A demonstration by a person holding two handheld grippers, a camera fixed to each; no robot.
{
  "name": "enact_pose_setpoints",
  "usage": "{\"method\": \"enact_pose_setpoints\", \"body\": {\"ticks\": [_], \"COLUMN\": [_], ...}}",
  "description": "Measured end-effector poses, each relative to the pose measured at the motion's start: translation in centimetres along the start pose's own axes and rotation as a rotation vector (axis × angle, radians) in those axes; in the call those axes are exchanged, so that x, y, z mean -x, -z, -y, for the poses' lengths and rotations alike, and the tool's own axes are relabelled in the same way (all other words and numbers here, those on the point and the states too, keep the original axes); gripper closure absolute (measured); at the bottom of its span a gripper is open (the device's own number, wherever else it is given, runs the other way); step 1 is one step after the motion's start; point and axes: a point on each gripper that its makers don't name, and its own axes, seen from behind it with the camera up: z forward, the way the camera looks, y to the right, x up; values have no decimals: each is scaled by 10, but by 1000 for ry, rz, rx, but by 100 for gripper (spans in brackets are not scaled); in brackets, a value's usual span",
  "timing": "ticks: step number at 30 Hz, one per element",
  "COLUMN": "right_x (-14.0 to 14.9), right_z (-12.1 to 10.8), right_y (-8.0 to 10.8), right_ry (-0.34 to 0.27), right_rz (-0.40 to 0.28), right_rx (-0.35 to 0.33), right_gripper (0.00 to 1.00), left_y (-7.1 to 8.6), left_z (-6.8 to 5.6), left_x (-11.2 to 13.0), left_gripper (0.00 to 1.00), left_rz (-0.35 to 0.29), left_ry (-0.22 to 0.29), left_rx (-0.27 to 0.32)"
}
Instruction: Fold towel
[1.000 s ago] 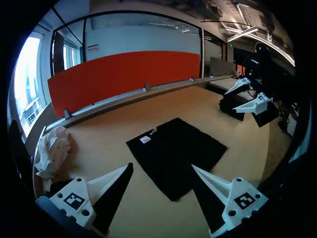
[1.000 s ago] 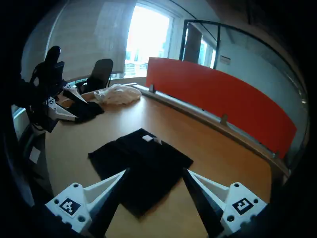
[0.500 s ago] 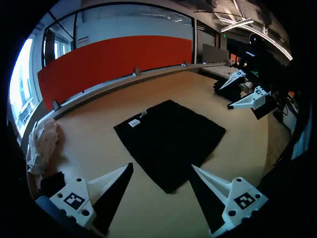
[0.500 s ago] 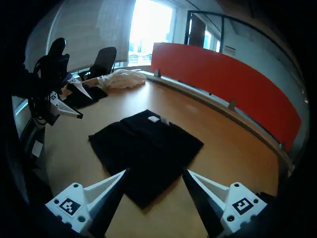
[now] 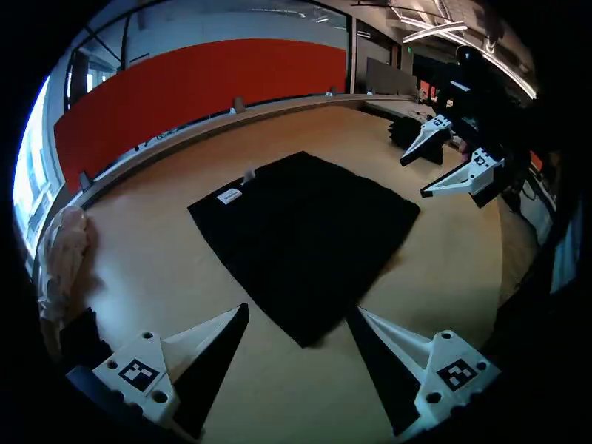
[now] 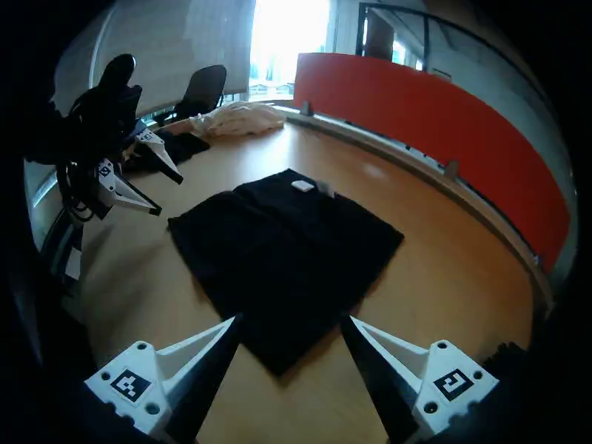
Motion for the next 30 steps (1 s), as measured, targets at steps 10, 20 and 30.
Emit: {"method": "enact_pose_setpoints", "body": {"ticks": [10, 20, 30], "right_x": [22, 42, 50], "right_z": [4, 3, 2], "right_y": [-10, -15, -19], "right_ry": [-3, -11, -14], "right_rz": [51, 94, 108], "right_rx": [-24, -45, -56], "right_gripper": [0, 0, 0], "left_y": [-17, -27, -35], "left_z": [-3, -5, -5], "left_x": [18, 33, 36], "left_gripper": [2, 2, 3], "left_rz": [49, 92, 107], "left_ry": [4, -10, -13], "left_rx": [24, 38, 43]}}
